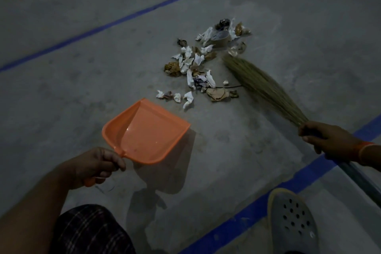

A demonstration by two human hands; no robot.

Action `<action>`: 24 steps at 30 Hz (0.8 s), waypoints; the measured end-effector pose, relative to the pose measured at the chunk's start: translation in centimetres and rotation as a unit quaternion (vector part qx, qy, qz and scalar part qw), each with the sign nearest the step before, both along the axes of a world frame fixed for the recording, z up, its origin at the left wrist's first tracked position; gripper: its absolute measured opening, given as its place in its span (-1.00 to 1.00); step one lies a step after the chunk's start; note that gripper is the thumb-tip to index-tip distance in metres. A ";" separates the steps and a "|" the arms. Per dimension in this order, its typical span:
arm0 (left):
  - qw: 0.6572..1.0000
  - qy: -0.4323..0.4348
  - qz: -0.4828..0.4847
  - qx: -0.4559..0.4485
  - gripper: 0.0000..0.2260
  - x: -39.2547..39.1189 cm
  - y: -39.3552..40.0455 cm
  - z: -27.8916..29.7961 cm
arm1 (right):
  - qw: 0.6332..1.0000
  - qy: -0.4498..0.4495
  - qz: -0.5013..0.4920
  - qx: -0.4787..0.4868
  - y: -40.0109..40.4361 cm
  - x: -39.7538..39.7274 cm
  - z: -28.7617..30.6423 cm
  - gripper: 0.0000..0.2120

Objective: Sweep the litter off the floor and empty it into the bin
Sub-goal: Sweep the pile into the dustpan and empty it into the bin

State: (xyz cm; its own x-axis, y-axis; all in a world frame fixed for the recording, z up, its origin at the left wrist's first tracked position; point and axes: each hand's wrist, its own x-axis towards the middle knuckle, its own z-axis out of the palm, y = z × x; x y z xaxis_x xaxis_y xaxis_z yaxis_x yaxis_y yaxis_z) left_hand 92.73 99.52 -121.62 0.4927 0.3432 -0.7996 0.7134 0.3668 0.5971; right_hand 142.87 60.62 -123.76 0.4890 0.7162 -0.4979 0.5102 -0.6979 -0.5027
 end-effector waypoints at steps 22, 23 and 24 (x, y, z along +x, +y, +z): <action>1.000 -0.017 0.020 -0.015 -0.67 5.8 2.1 -5.5 | 0.991 0.063 0.116 0.002 4.4 -5.0 -2.9 -0.84; 1.000 -0.018 0.022 -0.012 -0.66 6.1 2.0 -5.6 | 0.991 0.065 0.116 0.004 4.3 -5.2 -2.8 -0.86; 0.999 -0.021 0.022 -0.009 -0.66 6.5 1.9 -5.5 | 0.991 0.068 0.114 0.006 4.3 -5.4 -2.7 -0.87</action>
State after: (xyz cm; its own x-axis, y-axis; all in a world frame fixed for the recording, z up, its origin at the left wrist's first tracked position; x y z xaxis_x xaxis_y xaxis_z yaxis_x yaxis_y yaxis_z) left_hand 99.19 101.39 -127.13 0.5113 0.3512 -0.7844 0.6703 0.4083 0.6197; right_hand 137.46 64.92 -126.43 0.2429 0.8066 -0.5388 0.5801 -0.5660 -0.5858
